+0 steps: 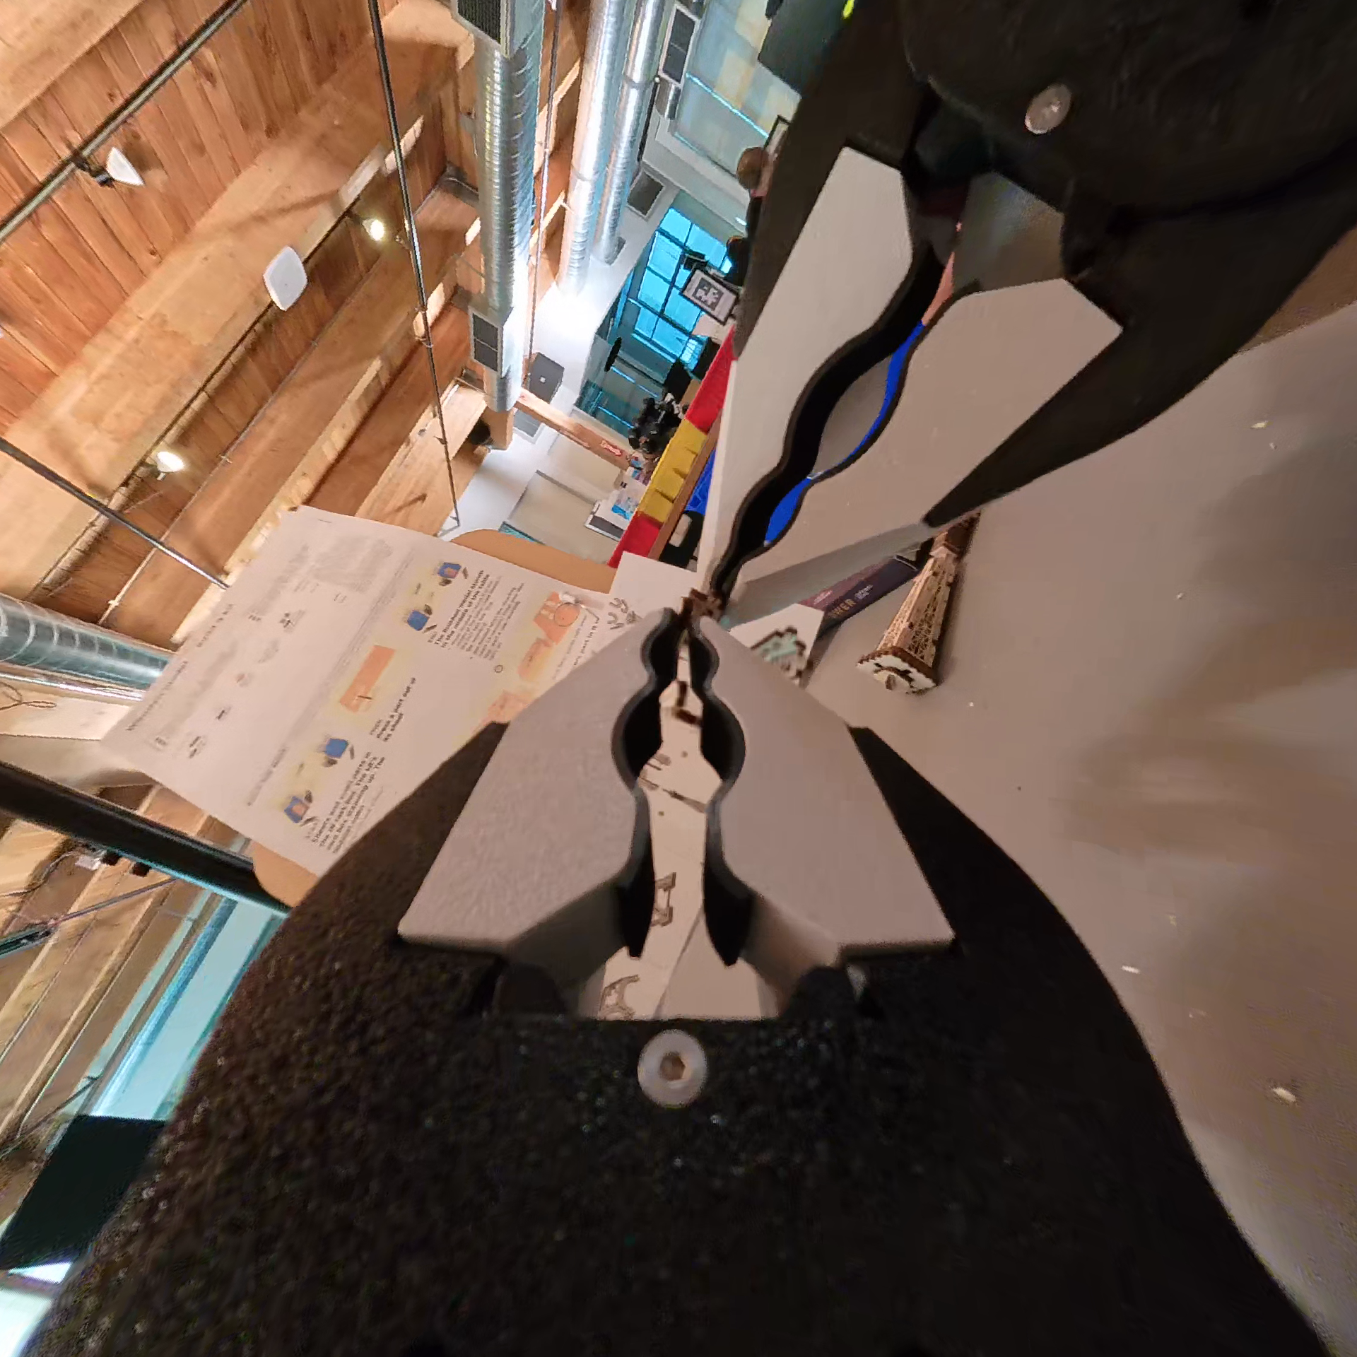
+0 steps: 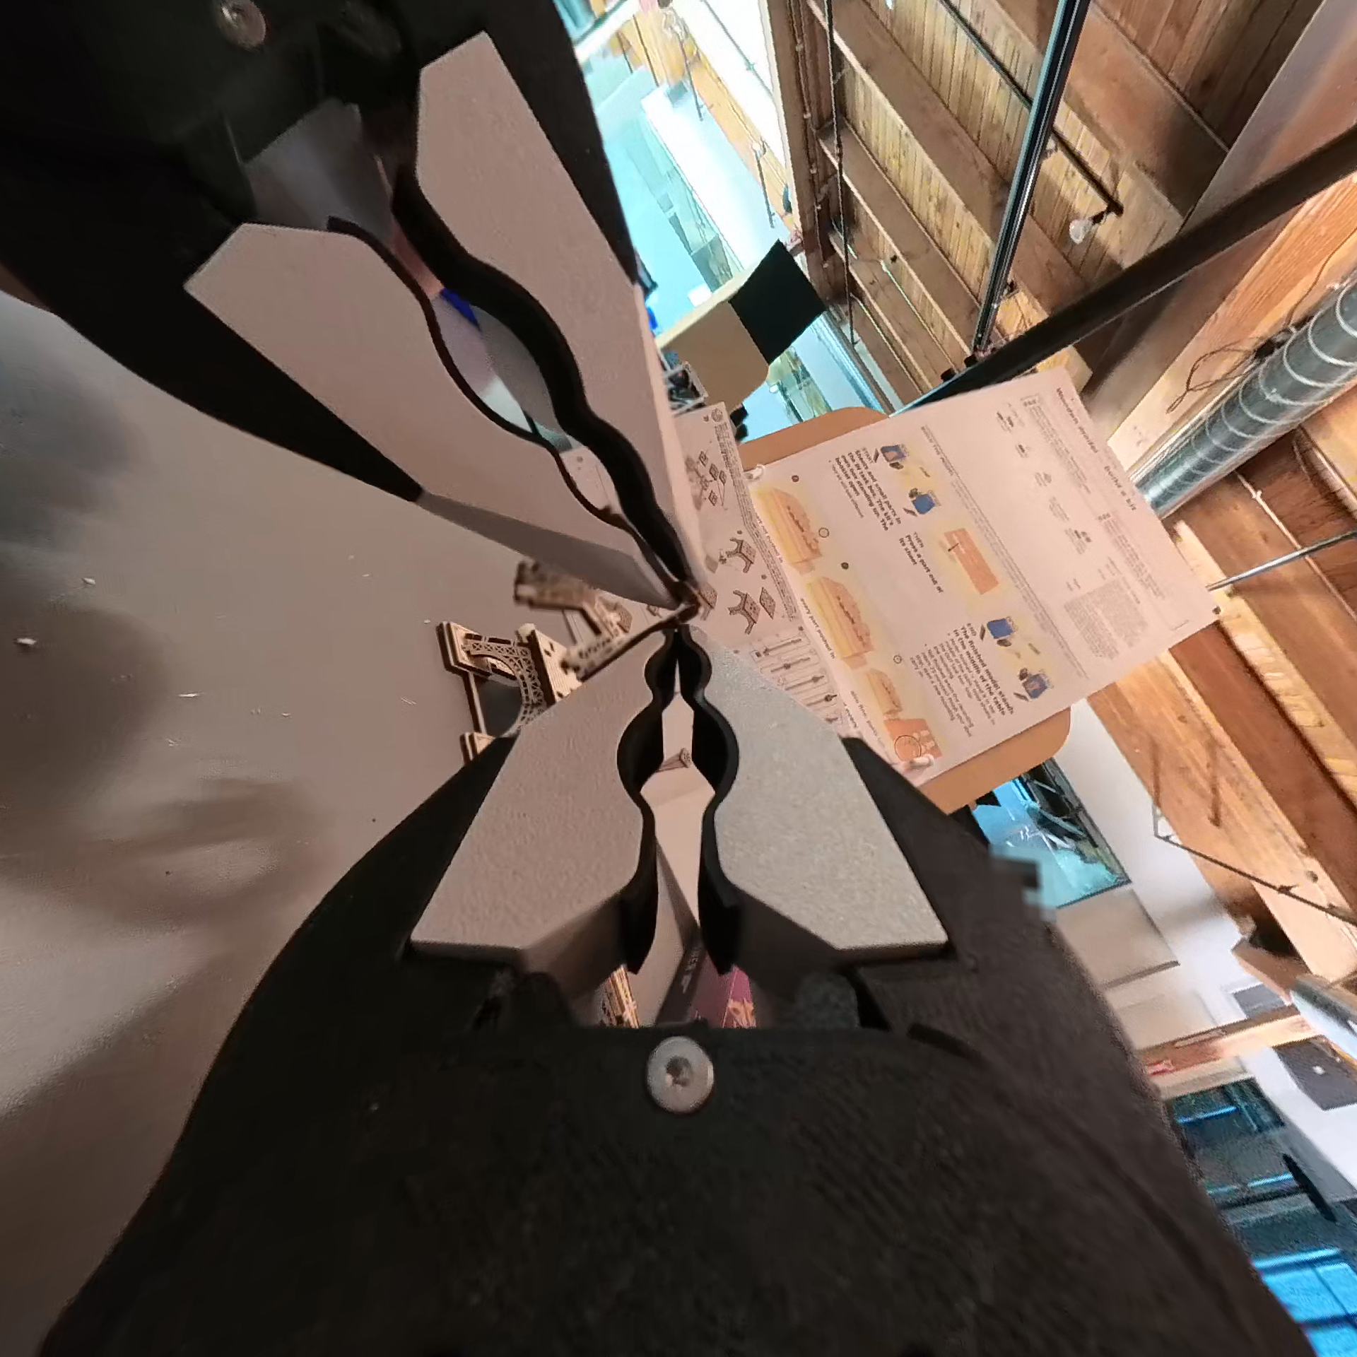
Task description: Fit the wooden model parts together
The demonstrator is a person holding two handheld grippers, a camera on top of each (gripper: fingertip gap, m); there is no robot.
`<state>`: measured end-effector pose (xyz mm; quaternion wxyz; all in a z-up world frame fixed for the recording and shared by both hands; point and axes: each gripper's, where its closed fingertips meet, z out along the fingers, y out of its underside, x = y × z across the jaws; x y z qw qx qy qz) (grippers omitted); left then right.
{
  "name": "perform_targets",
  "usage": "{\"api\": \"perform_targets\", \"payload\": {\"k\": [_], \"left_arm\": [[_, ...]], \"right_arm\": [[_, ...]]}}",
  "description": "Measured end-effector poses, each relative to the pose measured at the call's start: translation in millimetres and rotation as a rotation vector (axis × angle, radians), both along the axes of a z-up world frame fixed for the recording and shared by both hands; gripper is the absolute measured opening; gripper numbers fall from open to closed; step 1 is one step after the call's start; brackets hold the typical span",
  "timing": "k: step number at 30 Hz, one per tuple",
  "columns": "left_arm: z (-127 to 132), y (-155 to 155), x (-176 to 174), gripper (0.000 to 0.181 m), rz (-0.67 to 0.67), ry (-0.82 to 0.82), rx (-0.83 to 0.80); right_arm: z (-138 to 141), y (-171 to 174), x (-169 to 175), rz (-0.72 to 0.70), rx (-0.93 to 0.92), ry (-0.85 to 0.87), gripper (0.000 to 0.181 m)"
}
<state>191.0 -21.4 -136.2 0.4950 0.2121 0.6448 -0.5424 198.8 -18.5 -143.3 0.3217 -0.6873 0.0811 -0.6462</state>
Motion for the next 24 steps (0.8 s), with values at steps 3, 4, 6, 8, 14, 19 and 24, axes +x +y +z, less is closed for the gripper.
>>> {"api": "perform_targets", "payload": {"k": [3,4,6,8,14,19,24], "left_arm": [[-2.4,0.4,0.7,0.000,-0.003,0.009,0.006],[-2.9,0.3,0.8,0.001,-0.010,0.025,0.007],[-4.2,0.1,0.7,0.000,-0.014,0.041,0.007],[-5.7,-0.5,0.8,0.000,-0.011,0.047,0.012],[-9.3,-1.3,2.3,0.000,-0.002,0.072,0.037],[-1.8,2.5,5.8,0.000,0.052,-0.081,0.012],[3.9,4.7,0.2,0.000,0.020,-0.130,-0.017]], "right_arm": [[-1.7,-0.3,0.6,0.001,0.029,0.030,0.000],[-2.5,0.1,0.6,-0.005,0.018,0.029,0.000],[-4.1,1.0,0.5,-0.009,-0.008,0.027,0.000],[-5.6,0.7,0.6,-0.009,-0.013,0.037,0.000],[-8.9,0.5,2.3,-0.013,-0.015,0.058,0.000],[-4.1,1.4,6.0,0.035,0.161,0.082,0.000],[4.9,2.5,-2.6,0.125,0.258,0.070,0.016]]}}
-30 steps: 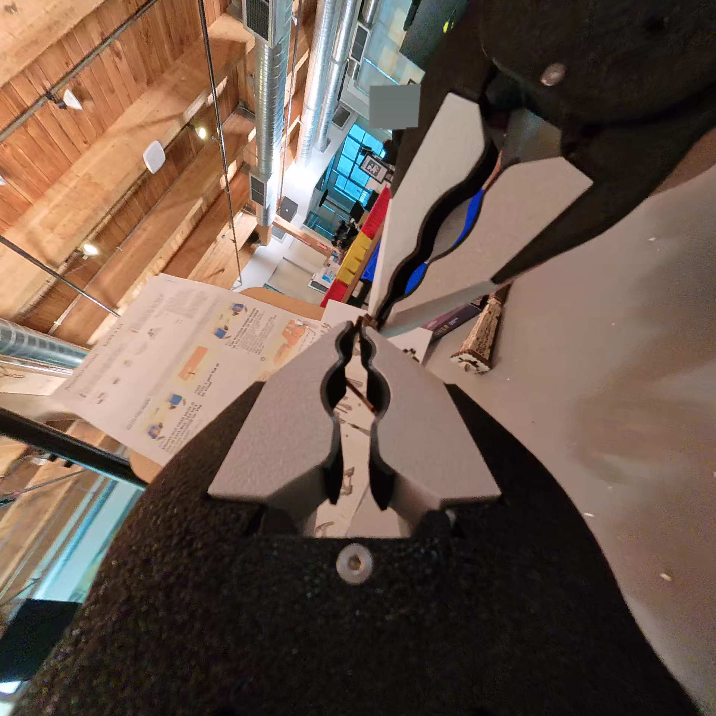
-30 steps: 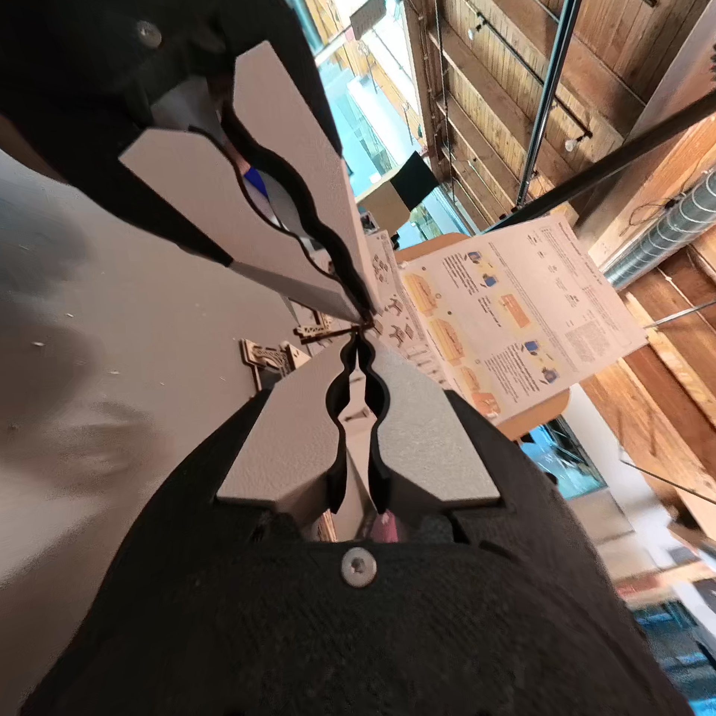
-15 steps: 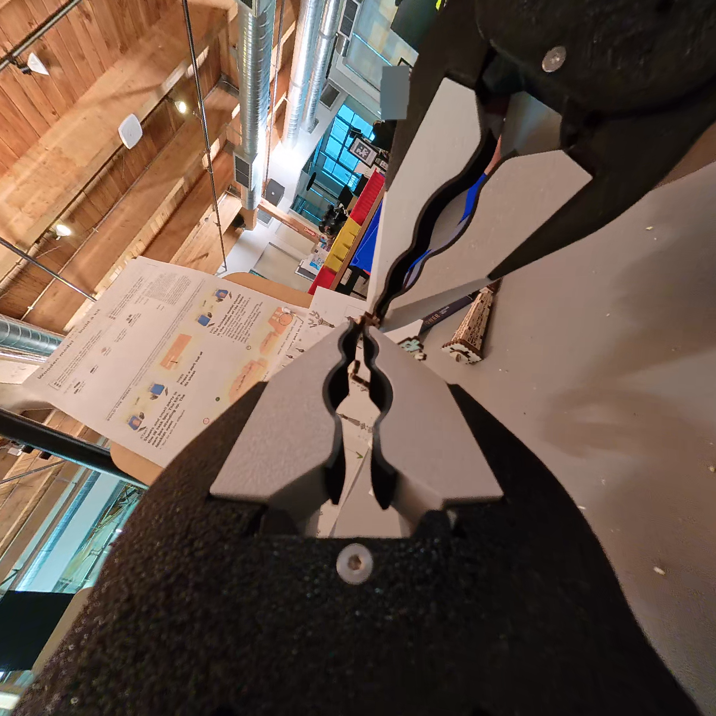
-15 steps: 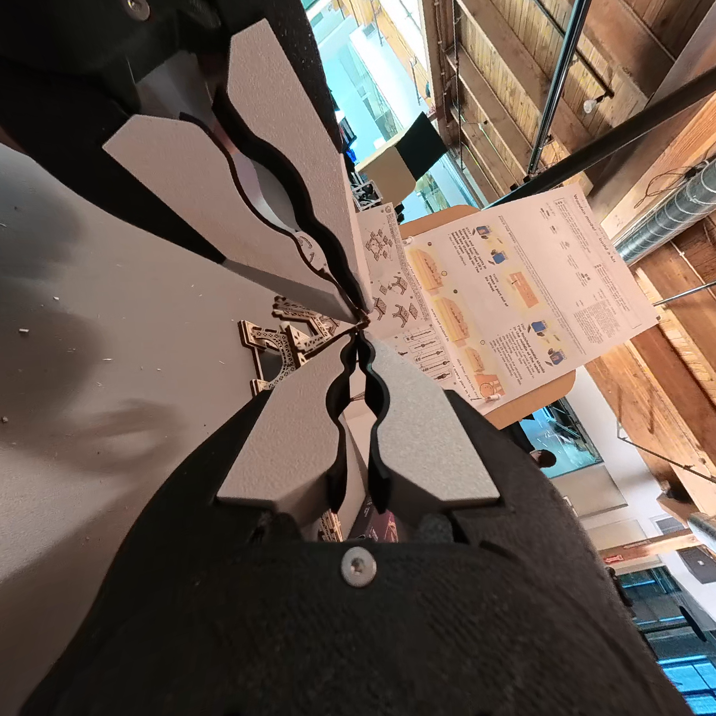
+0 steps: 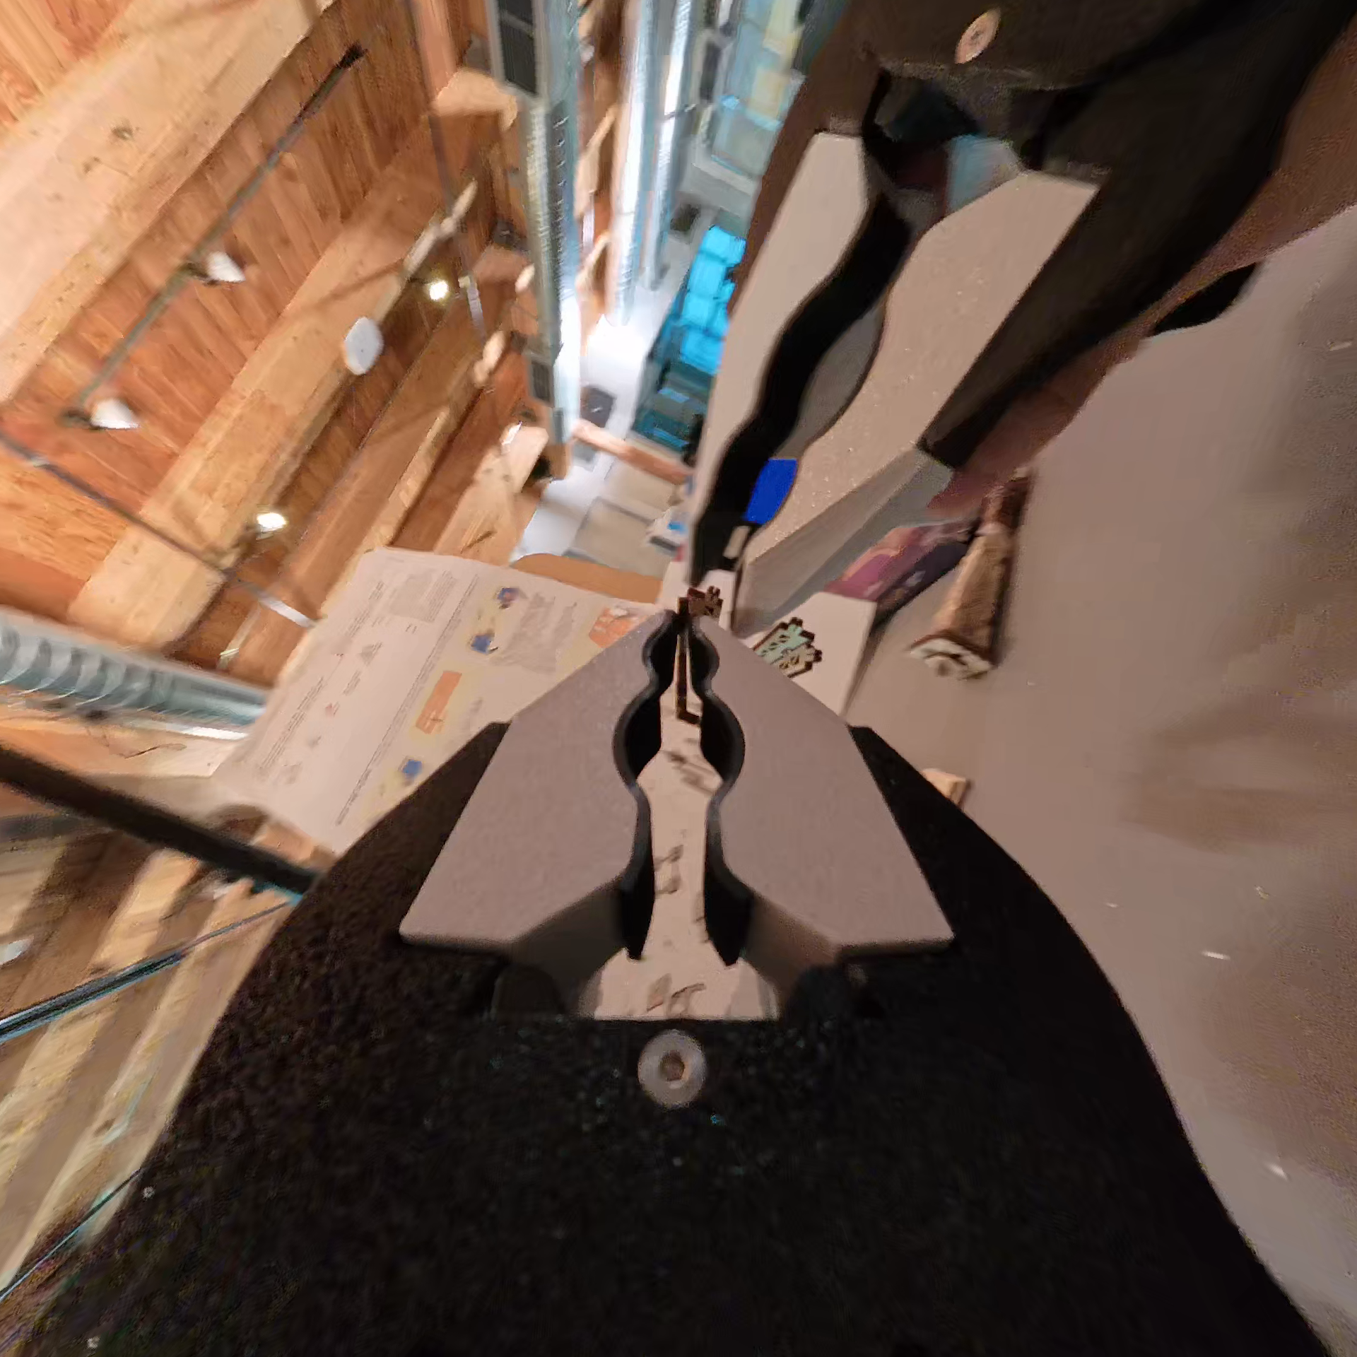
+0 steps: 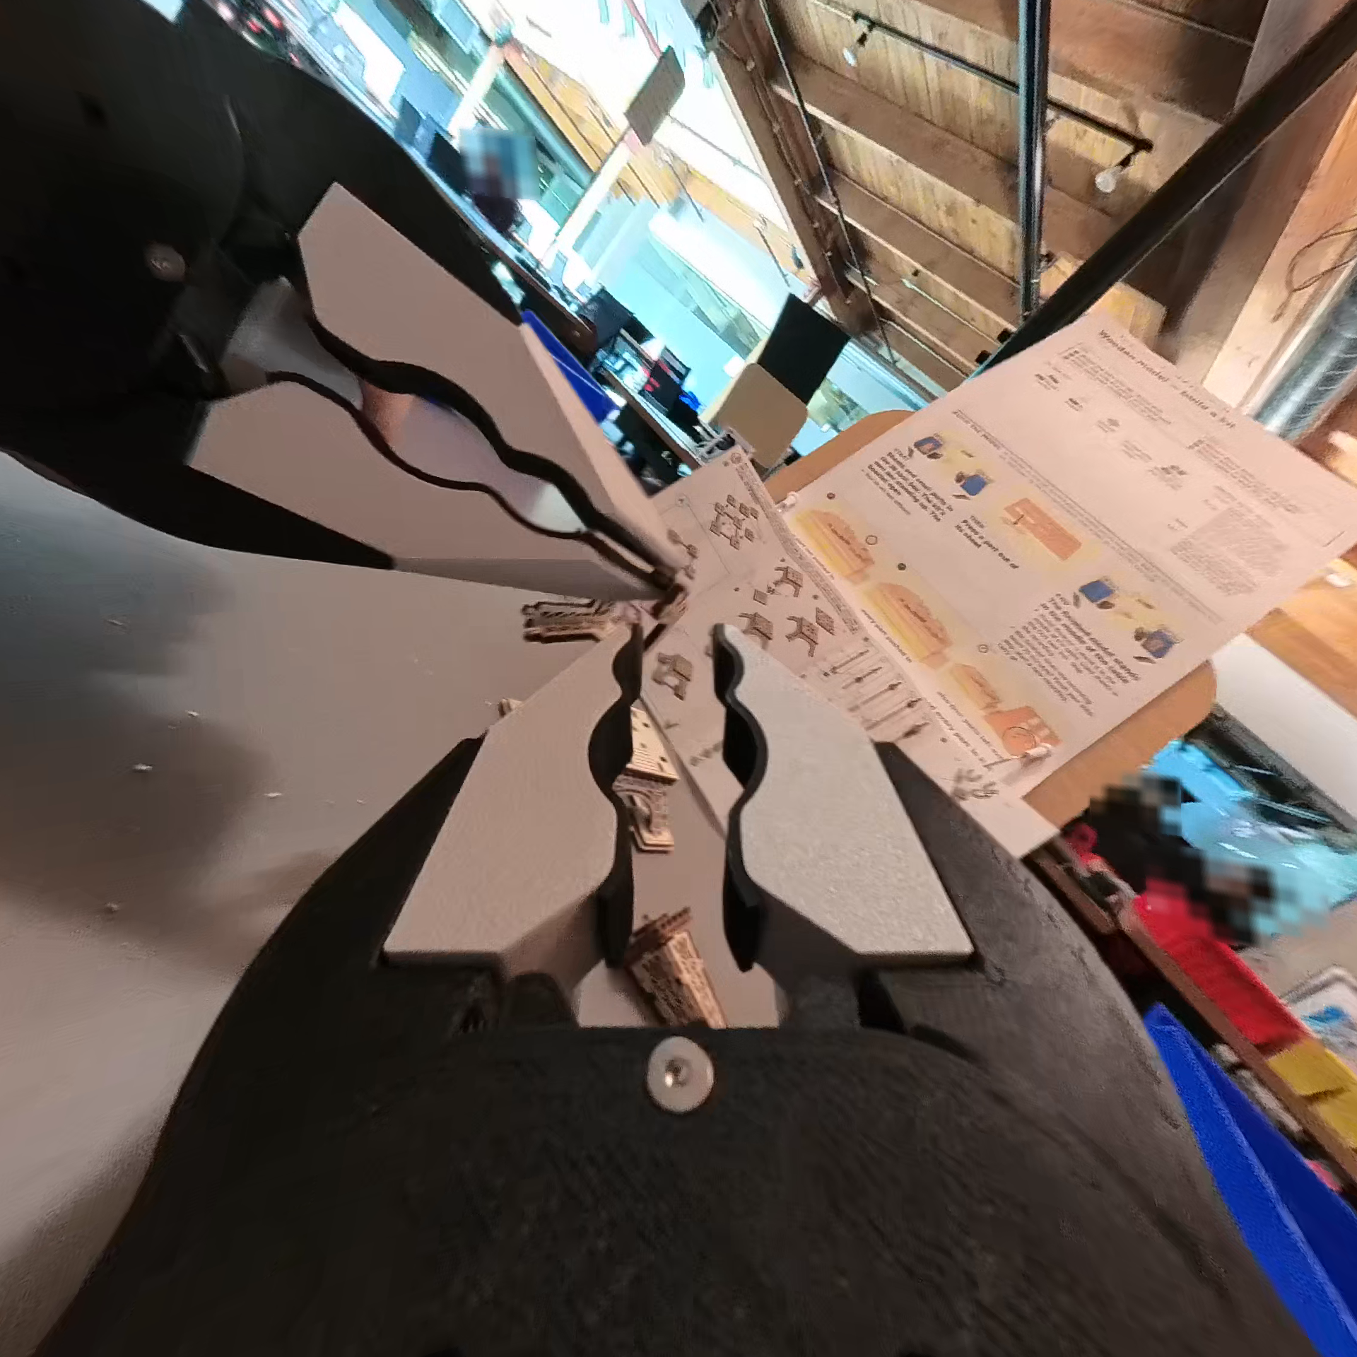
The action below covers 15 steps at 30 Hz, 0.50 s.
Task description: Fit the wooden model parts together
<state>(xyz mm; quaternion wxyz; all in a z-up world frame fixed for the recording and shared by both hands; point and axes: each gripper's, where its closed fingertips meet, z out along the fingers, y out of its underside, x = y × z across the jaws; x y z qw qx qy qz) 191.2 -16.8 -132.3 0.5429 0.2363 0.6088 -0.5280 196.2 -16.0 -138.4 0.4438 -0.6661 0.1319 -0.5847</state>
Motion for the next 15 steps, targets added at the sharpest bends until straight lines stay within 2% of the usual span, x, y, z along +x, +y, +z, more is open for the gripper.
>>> {"api": "perform_targets", "payload": {"k": [2,4,5,6,10,13,15], "left_arm": [[-5.7,-3.7,-5.4,0.000,-0.094,0.109,0.007],[-3.9,-2.6,-8.3,0.000,-0.207,0.278,-0.030],[-3.1,-0.1,-5.8,0.000,-0.245,0.356,-0.046],[-1.4,3.4,-2.2,0.000,-0.277,0.419,-0.068],[-0.4,12.6,-5.0,0.000,-0.504,0.710,-0.094],[8.5,18.8,-11.6,0.000,-0.683,0.895,-0.169],[11.7,21.7,-16.3,0.000,-0.773,0.974,-0.187]], "right_arm": [[1.2,-1.3,0.8,-0.010,-0.077,-0.048,0.029],[1.8,6.8,-7.7,0.095,-0.106,-0.076,0.035],[1.5,13.4,-16.3,0.200,-0.091,-0.056,0.035],[4.0,15.4,-23.0,0.278,-0.048,-0.022,0.032],[30.6,-0.1,-27.8,0.469,0.336,0.140,0.042],[22.0,0.0,-30.5,0.596,0.458,0.267,0.036],[14.8,8.4,-36.0,0.674,0.484,0.335,0.039]]}}
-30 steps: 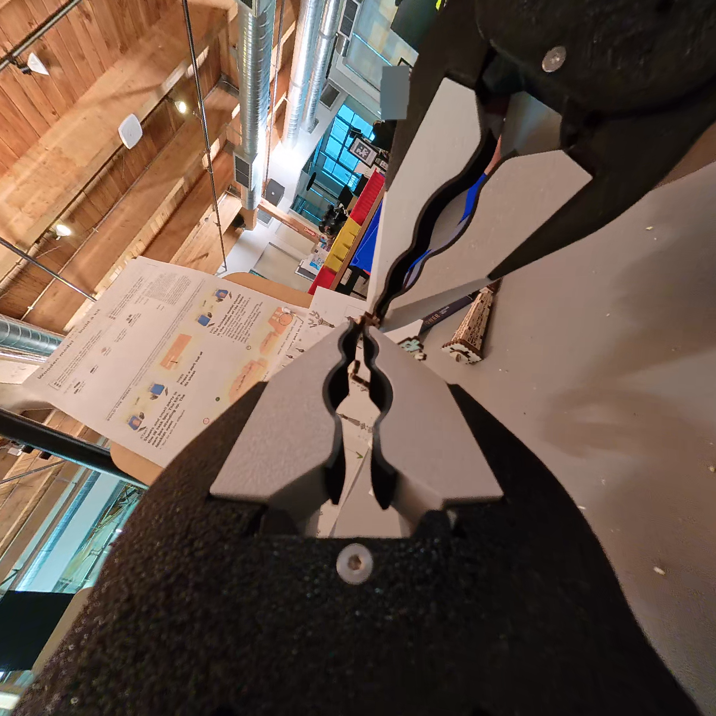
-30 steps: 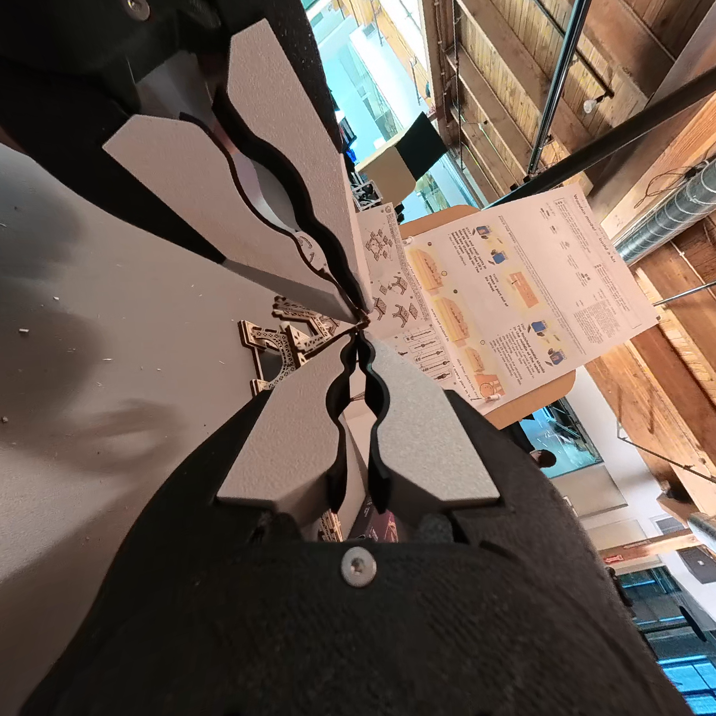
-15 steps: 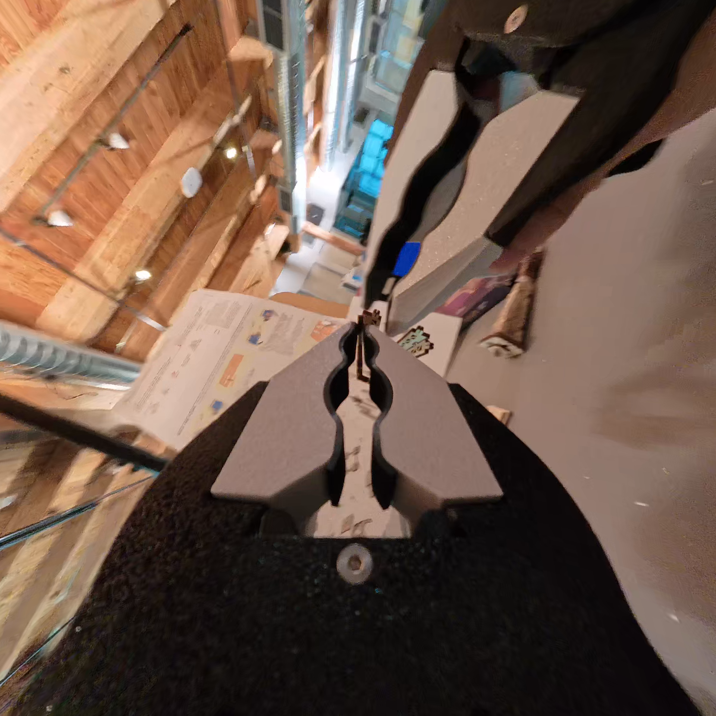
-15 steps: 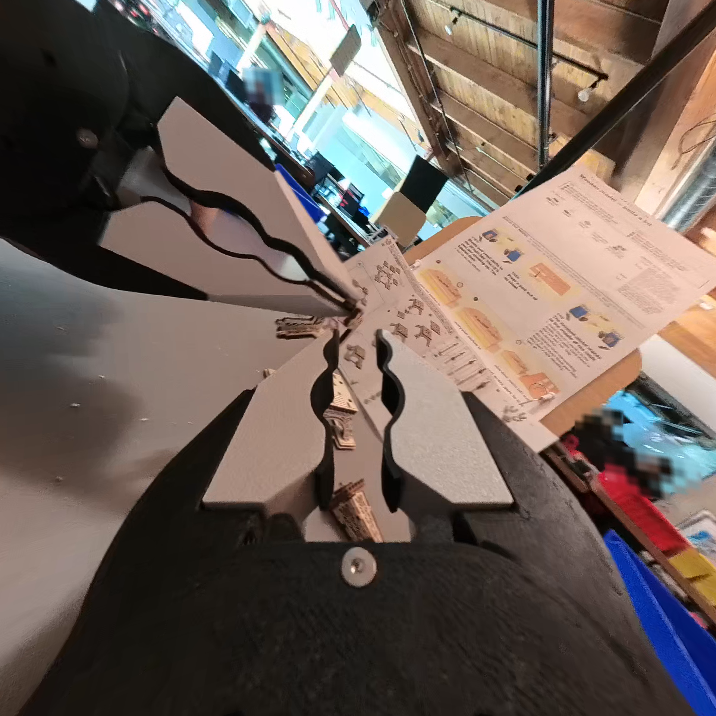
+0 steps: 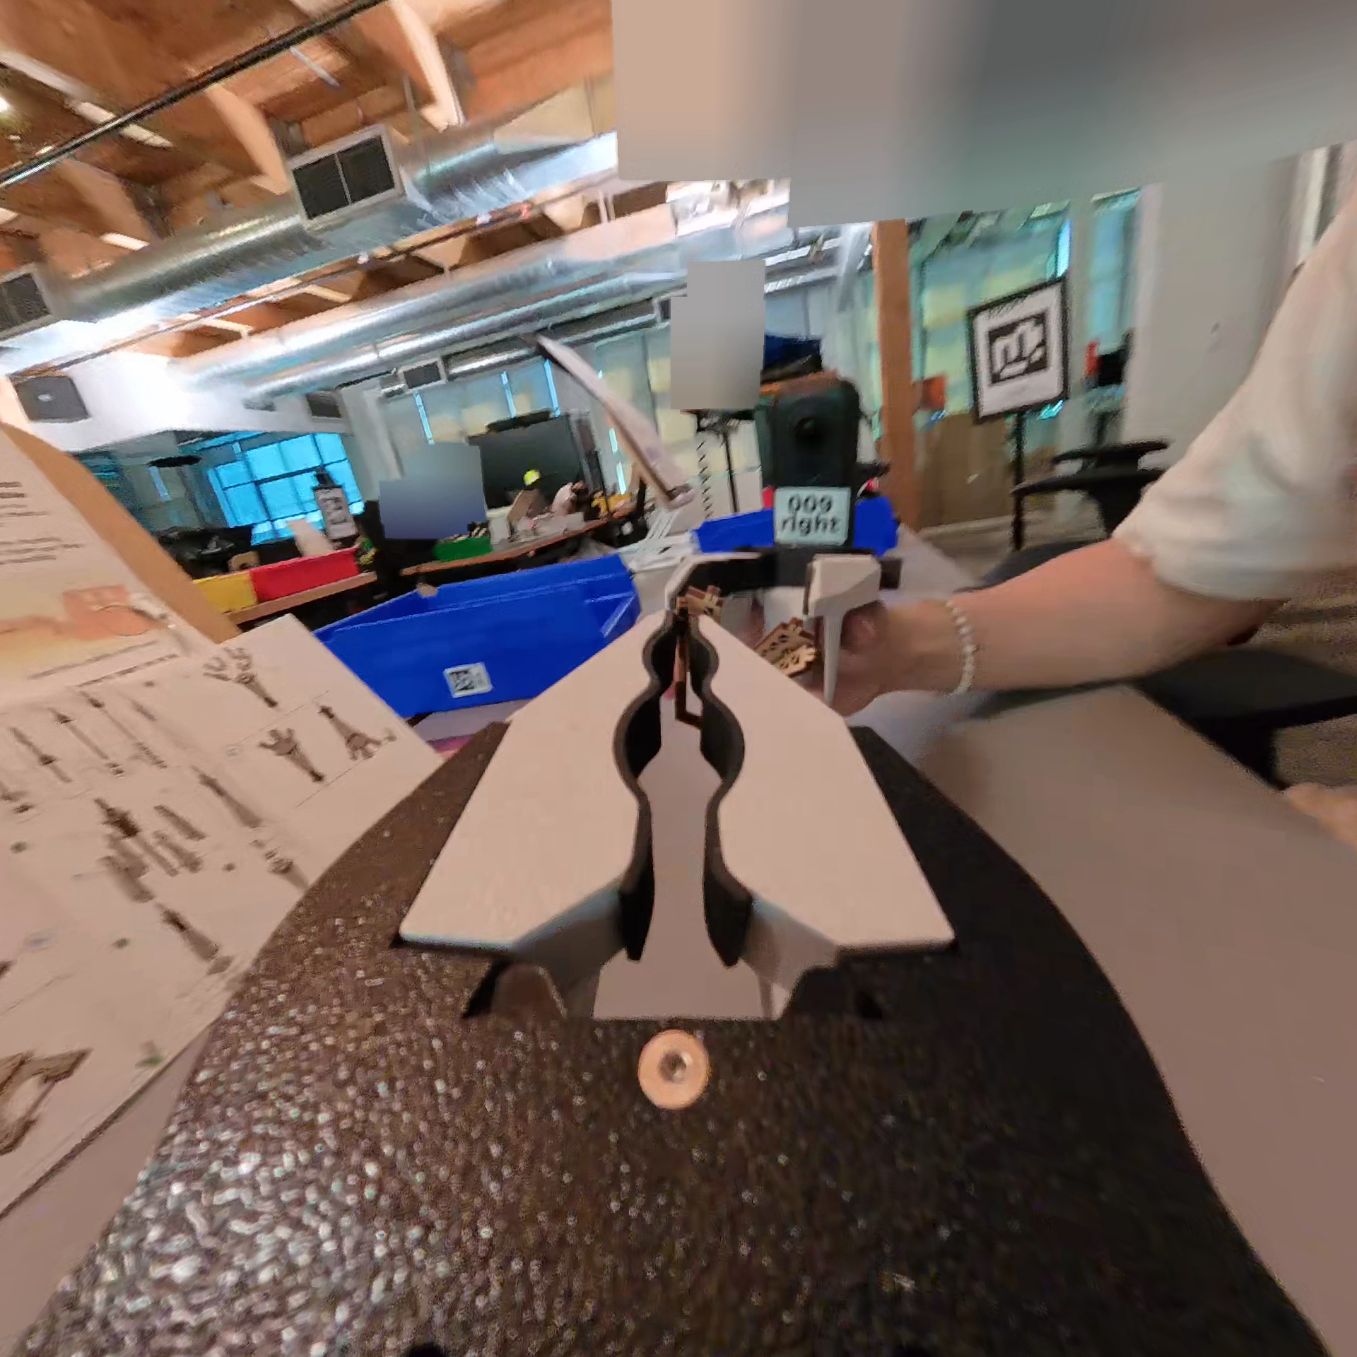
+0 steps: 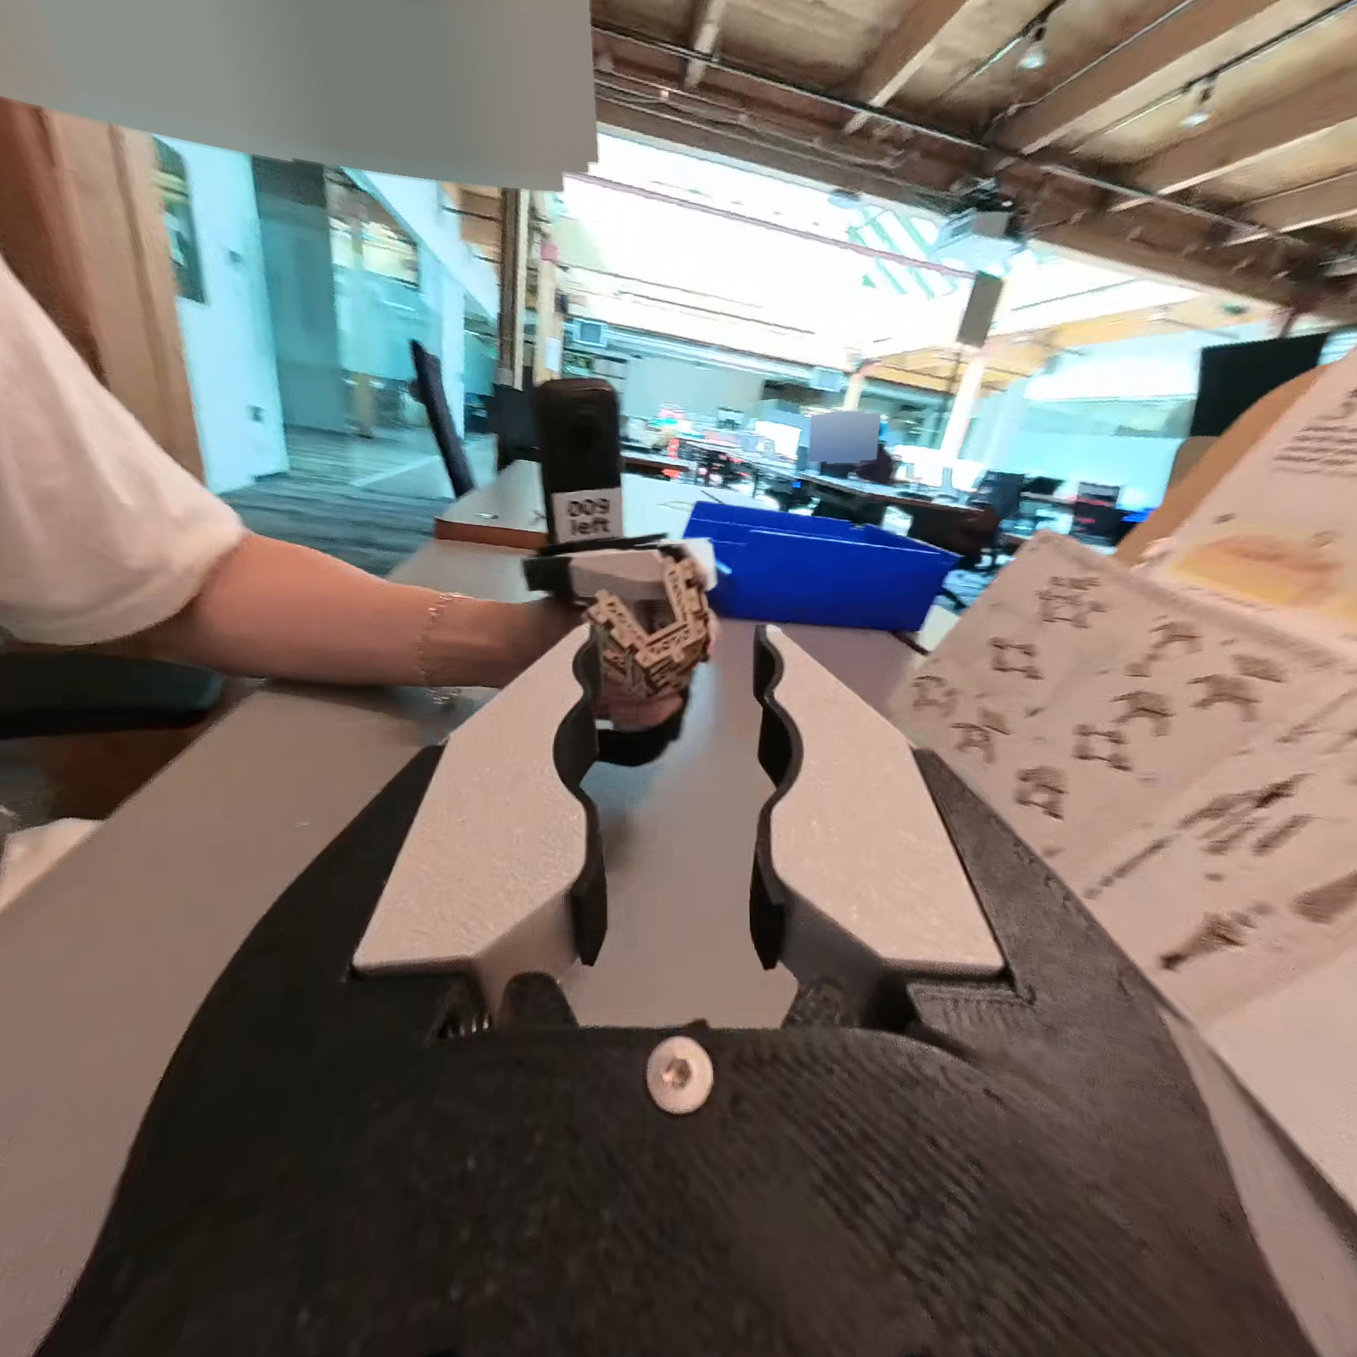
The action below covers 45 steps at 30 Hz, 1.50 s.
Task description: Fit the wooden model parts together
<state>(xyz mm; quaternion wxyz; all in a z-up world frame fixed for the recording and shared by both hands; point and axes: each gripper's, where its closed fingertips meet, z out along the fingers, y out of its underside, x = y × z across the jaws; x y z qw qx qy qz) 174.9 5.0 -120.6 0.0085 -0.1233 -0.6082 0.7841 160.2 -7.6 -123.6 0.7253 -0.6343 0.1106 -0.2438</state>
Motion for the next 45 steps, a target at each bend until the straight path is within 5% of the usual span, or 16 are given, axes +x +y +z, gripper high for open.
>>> {"api": "perform_targets", "payload": {"k": [8,20,24,27,30,34,40,45], "left_arm": [[0.7,2.1,-17.6,0.000,-0.193,0.120,-0.040],[-4.3,-4.9,-15.9,0.001,-0.138,0.069,-0.005],[-6.8,-6.6,1.5,0.011,-0.014,0.030,0.029],[-9.1,-5.0,22.5,0.024,0.148,-0.053,0.079],[-6.6,-4.8,26.5,0.028,0.235,-0.149,0.113],[-11.0,-10.8,26.1,0.026,0.280,-0.172,0.191],[-39.0,-12.4,34.2,0.039,0.505,-0.785,0.378],[-43.1,-17.4,35.3,0.028,0.605,-0.974,0.417]], "right_arm": [[-14.3,23.4,-2.1,-0.038,-0.093,-0.066,0.055],[-19.1,25.6,-3.0,-0.031,-0.131,-0.094,0.027],[-22.1,11.0,16.2,-0.228,-0.238,-0.187,0.027],[-31.1,-11.0,38.7,-0.514,-0.497,-0.360,0.027],[-31.7,-14.7,43.6,-0.658,-0.698,-0.539,0.027],[-32.7,-12.4,45.0,-0.691,-0.787,-0.587,0.027],[-47.9,-15.8,49.4,-0.672,-0.951,-0.551,0.027],[-58.4,-11.8,47.7,-0.625,-0.981,-0.462,0.027]]}}
